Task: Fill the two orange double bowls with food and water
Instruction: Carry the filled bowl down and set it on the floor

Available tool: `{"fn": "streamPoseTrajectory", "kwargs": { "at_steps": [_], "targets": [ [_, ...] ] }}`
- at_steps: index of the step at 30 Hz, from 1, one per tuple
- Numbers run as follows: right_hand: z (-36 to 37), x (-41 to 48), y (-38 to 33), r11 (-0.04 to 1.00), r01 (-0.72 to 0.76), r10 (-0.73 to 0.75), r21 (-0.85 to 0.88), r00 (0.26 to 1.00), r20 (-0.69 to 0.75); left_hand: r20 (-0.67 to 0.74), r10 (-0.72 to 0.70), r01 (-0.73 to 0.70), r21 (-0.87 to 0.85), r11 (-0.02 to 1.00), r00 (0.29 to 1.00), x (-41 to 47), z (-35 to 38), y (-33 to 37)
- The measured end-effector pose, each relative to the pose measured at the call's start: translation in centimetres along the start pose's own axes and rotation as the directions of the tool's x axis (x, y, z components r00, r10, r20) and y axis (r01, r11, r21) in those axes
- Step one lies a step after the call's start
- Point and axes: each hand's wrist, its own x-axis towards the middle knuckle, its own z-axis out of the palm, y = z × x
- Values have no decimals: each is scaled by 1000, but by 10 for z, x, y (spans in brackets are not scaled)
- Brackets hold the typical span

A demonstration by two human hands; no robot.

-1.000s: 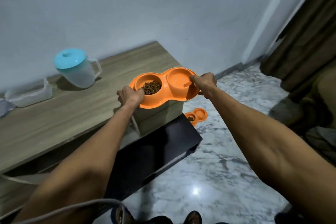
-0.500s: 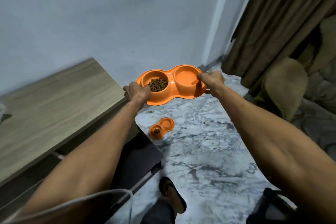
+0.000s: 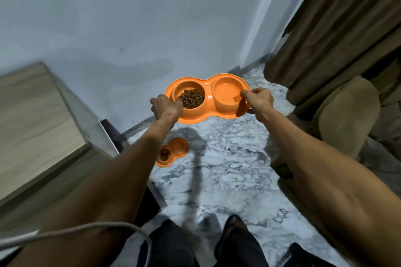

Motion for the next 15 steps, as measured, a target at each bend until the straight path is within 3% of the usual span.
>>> {"fn": "streamPoseTrajectory", "kwargs": {
  "at_steps": [8,15],
  "targets": [
    [72,169,56,997,10,4,-71,982,189,-91,-131,133,27,991,987,89,135,-28],
    [166,330,176,982,81,-26,-172,954,299,-131,-277,278,-13,961,952,180,306,-125]
  ]
}}
